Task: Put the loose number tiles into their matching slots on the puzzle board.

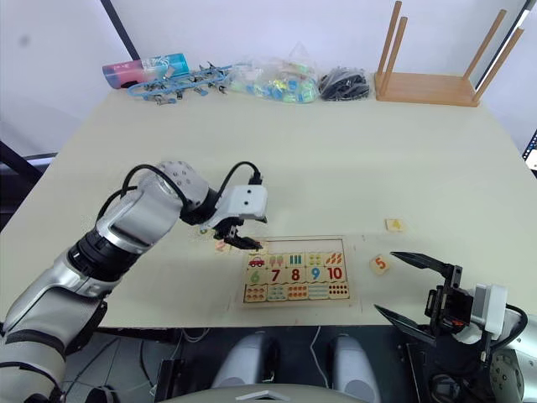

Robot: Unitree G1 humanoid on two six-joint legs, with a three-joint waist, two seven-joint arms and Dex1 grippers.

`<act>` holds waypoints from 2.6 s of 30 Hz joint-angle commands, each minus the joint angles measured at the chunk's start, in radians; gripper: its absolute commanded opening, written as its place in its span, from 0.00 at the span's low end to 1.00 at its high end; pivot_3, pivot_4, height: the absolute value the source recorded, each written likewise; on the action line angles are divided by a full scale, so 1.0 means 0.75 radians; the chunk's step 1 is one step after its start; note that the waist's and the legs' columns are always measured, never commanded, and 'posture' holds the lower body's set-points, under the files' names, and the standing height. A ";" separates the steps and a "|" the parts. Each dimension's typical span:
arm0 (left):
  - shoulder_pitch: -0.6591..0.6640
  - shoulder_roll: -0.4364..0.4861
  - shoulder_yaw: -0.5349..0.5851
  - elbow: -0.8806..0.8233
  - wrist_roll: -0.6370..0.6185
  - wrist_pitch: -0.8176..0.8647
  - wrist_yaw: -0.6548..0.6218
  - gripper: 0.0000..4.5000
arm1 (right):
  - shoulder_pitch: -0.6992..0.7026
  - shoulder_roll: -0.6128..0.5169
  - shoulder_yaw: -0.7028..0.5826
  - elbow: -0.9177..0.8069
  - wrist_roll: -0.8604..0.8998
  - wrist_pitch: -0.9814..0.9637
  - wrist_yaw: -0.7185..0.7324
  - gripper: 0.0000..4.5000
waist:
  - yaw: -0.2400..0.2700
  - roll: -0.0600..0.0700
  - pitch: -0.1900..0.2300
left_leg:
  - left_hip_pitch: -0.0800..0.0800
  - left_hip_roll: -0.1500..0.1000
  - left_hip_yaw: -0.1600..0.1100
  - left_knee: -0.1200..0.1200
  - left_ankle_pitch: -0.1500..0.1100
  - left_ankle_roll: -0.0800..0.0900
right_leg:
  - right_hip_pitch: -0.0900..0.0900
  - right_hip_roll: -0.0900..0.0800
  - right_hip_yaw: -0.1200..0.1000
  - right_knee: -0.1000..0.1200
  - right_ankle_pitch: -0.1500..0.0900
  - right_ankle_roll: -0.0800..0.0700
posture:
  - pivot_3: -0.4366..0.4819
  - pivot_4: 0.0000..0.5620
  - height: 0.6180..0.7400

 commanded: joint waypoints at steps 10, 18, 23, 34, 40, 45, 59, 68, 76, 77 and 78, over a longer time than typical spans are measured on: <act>0.028 -0.042 0.253 0.303 -0.210 -0.291 -0.035 0.69 | 0.012 0.004 -0.016 -0.028 0.012 -0.025 -0.016 1.00 | -0.001 0.000 0.000 | 0.000 0.000 0.000 0.000 0.000 0.000 | -0.001 0.000 0.000 0.001 0.000 0.000 | 0.48 0.27 0.98; 0.133 -0.098 0.336 0.441 -0.273 -0.560 -0.036 0.69 | 0.025 0.006 -0.020 -0.027 0.018 -0.026 -0.021 1.00 | 0.003 0.000 0.000 | 0.000 0.000 0.000 0.002 0.000 0.000 | -0.001 0.000 -0.001 0.003 0.000 0.000 | 0.48 0.27 0.98; 0.142 -0.092 0.361 0.530 -0.297 -0.637 -0.089 0.32 | 0.045 0.008 -0.035 -0.009 0.022 -0.039 -0.015 1.00 | -0.001 0.000 0.000 | 0.000 0.000 0.000 0.001 0.000 0.000 | -0.001 0.000 -0.001 0.003 0.000 0.001 | 0.48 0.27 0.98; 0.199 -0.040 0.337 0.695 -0.295 -0.932 -0.293 0.01 | 0.080 0.004 -0.076 0.052 0.031 -0.078 -0.001 1.00 | -0.001 0.000 0.000 | 0.000 0.000 0.000 0.001 0.000 0.000 | -0.001 0.000 -0.001 0.003 0.000 0.000 | 0.48 0.27 0.98; 0.203 -0.011 0.277 0.715 -0.306 -0.976 -0.293 0.01 | 0.086 0.001 -0.075 0.039 0.029 -0.074 -0.009 1.00 | 0.002 0.000 0.000 | 0.000 0.000 0.000 0.001 0.000 0.000 | -0.001 -0.001 -0.001 0.003 0.000 0.001 | 0.48 0.27 0.98; 0.218 0.004 0.228 0.695 -0.316 -0.996 -0.293 0.01 | 0.089 -0.002 -0.077 0.038 0.028 -0.074 -0.011 1.00 | 0.000 0.000 0.000 | 0.000 0.000 0.000 0.001 0.000 0.000 | -0.001 -0.001 -0.001 0.003 0.000 0.001 | 0.48 0.27 0.98; 0.238 -0.016 0.224 0.659 -0.343 -0.967 -0.293 0.01 | 0.095 -0.008 -0.081 0.031 0.027 -0.075 -0.018 1.00 | 0.000 0.000 0.000 | 0.000 0.000 0.000 0.001 0.000 0.000 | -0.001 -0.001 -0.001 0.003 0.000 0.000 | 0.48 0.27 0.98; 0.258 -0.016 0.219 0.644 -0.332 -0.974 -0.293 0.01 | 0.096 -0.015 -0.080 0.027 0.029 -0.072 -0.022 1.00 | 0.000 0.000 0.000 | 0.000 0.000 0.000 0.001 0.000 0.000 | -0.001 -0.001 -0.001 0.003 0.000 0.000 | 0.48 0.27 0.98; 0.263 0.006 0.224 0.645 -0.343 -0.976 -0.293 0.01 | 0.093 -0.020 -0.078 0.025 0.034 -0.067 -0.024 1.00 | 0.000 0.000 0.000 | 0.000 0.000 0.000 0.001 0.000 0.000 | -0.001 -0.001 -0.001 0.003 0.000 0.000 | 0.48 0.27 0.98; 0.264 0.012 0.230 0.645 -0.351 -0.970 -0.293 0.01 | 0.093 -0.019 -0.078 0.028 0.035 -0.067 -0.023 1.00 | 0.000 0.000 0.000 | 0.000 0.000 0.000 0.001 0.000 0.000 | -0.001 -0.001 -0.001 0.003 0.000 0.000 | 0.48 0.27 0.98; 0.264 0.013 0.241 0.650 -0.357 -0.965 -0.293 0.01 | 0.092 -0.018 -0.077 0.032 0.036 -0.068 -0.022 1.00 | 0.000 0.000 0.000 | 0.000 0.000 0.000 0.001 0.000 0.000 | -0.001 -0.001 -0.001 0.003 0.000 0.000 | 0.48 0.27 0.98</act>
